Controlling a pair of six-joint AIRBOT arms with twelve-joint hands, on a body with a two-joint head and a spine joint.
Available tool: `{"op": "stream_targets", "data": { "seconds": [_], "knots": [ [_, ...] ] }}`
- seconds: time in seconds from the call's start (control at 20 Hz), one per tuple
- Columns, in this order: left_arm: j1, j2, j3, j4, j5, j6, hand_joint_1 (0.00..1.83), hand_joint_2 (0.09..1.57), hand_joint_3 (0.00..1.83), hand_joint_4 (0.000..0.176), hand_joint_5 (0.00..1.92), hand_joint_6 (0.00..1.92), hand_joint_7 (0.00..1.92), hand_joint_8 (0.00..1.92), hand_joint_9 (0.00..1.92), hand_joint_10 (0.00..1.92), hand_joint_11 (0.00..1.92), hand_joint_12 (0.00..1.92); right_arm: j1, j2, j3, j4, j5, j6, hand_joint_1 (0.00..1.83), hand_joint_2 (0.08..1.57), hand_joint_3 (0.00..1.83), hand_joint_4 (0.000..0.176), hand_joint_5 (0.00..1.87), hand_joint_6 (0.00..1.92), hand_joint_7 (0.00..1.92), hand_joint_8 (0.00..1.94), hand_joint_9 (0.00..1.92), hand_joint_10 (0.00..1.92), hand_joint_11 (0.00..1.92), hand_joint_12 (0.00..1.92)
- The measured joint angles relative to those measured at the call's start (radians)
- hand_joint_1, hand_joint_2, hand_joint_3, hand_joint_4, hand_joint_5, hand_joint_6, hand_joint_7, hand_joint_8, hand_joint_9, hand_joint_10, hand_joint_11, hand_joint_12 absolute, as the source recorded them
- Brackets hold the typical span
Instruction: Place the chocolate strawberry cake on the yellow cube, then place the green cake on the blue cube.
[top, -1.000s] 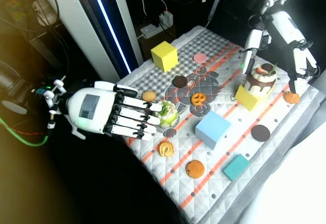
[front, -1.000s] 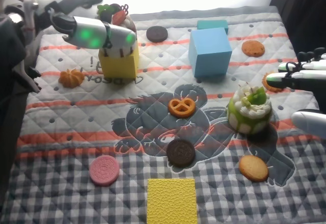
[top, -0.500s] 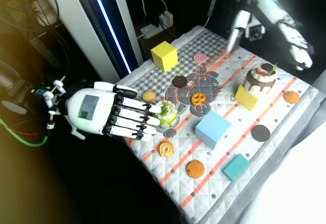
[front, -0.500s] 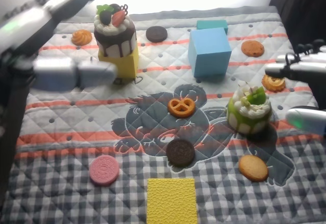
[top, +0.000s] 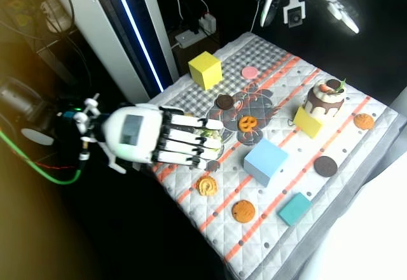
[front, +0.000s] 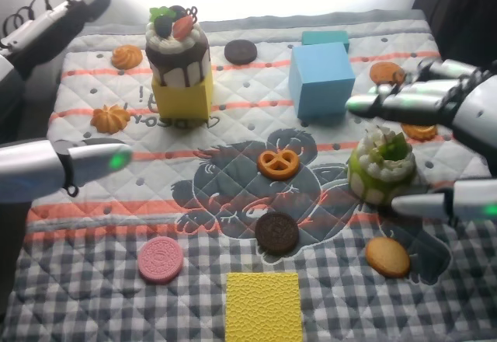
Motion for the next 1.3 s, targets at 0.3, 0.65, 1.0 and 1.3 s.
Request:
{"op": "stream_targets", "data": {
  "seconds": [0.3, 0.65, 1.0, 1.3],
  "knots": [
    [0.001, -0.001, 0.001, -0.021, -0.012, 0.000, 0.84, 0.96, 0.01, 0.176, 0.00, 0.00, 0.00, 0.00, 0.00, 0.00, 0.00, 0.00, 0.029, -0.022, 0.039, -0.013, -0.092, 0.000, 0.99, 0.98, 0.00, 0.157, 0.49, 0.01, 0.59, 0.02, 0.71, 0.05, 0.36, 1.24],
    [0.010, -0.003, 0.001, -0.038, -0.014, 0.000, 0.90, 0.96, 0.01, 0.124, 0.00, 0.00, 0.00, 0.00, 0.00, 0.00, 0.00, 0.00, 0.067, -0.038, 0.049, -0.037, -0.119, 0.006, 1.22, 1.21, 0.00, 0.000, 0.89, 0.86, 0.75, 1.59, 0.69, 1.52, 0.60, 1.81],
    [0.019, -0.012, 0.001, -0.056, -0.012, -0.006, 0.93, 0.94, 0.00, 0.158, 0.00, 0.00, 0.00, 0.00, 0.00, 0.00, 0.00, 0.00, 0.191, -0.040, 0.095, -0.047, -0.037, 0.047, 1.21, 1.16, 0.00, 0.000, 0.96, 0.91, 0.85, 1.31, 0.72, 0.97, 0.46, 1.53],
    [0.026, -0.014, 0.002, -0.053, -0.012, -0.011, 0.94, 0.95, 0.00, 0.151, 0.00, 0.00, 0.00, 0.00, 0.00, 0.00, 0.00, 0.00, 0.335, -0.139, 0.184, -0.046, -0.084, 0.041, 1.36, 1.11, 0.00, 0.000, 0.95, 0.92, 0.96, 0.97, 0.93, 1.22, 0.72, 1.29]
  ]
}}
